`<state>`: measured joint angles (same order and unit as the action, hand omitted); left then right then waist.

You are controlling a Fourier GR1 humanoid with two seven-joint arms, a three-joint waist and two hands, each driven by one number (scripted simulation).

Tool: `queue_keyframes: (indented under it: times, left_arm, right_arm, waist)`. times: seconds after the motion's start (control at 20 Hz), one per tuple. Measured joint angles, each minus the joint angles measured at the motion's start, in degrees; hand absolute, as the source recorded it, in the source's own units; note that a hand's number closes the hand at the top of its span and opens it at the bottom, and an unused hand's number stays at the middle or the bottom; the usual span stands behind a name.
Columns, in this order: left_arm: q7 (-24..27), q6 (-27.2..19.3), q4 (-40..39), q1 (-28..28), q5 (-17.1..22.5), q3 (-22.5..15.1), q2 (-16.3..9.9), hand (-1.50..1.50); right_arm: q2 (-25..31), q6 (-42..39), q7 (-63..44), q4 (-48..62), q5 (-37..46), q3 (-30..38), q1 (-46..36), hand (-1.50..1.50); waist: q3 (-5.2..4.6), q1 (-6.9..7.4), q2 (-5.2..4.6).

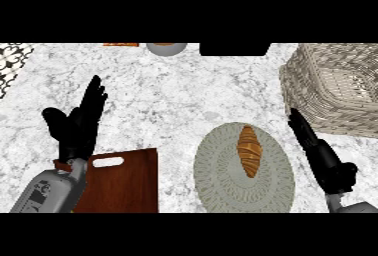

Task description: Pick the croissant from the placemat and place it in the basket

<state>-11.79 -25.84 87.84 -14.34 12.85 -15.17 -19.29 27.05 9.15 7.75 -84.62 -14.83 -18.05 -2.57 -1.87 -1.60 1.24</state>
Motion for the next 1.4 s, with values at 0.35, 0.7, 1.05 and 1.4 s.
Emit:
queue_keyframes:
  times: [0.35, 0.7, 1.05, 1.4]
  left_arm:
    - [-1.23, 5.12, -6.02, 8.71, 2.49, -2.54, -0.08, 0.0]
    - [0.53, 10.64, -7.62, 13.95, 4.61, -1.93, -2.32, 0.0]
    - [1.02, 11.58, -7.02, 16.61, 5.15, -0.96, -3.3, 0.0]
    - [1.88, 12.89, -7.29, 18.1, 6.15, 0.4, -4.02, 0.0]
  right_arm:
    - [-4.35, -7.75, 2.43, -3.37, -5.86, 0.32, -10.99, 1.5]
    - [-14.53, -5.04, 5.21, -0.82, 6.23, -12.66, -16.79, -1.5]
    - [-6.69, 2.03, -8.6, -0.82, 22.91, -14.0, -23.99, -1.5]
    - [8.7, -9.9, -25.92, -8.41, 27.11, -10.35, -34.53, -1.5]
  waist:
    - [1.57, 4.3, -1.62]
    - [2.01, 3.56, -1.15]
    - [1.9, 1.6, -0.23]
    - [1.92, 0.31, 0.02]
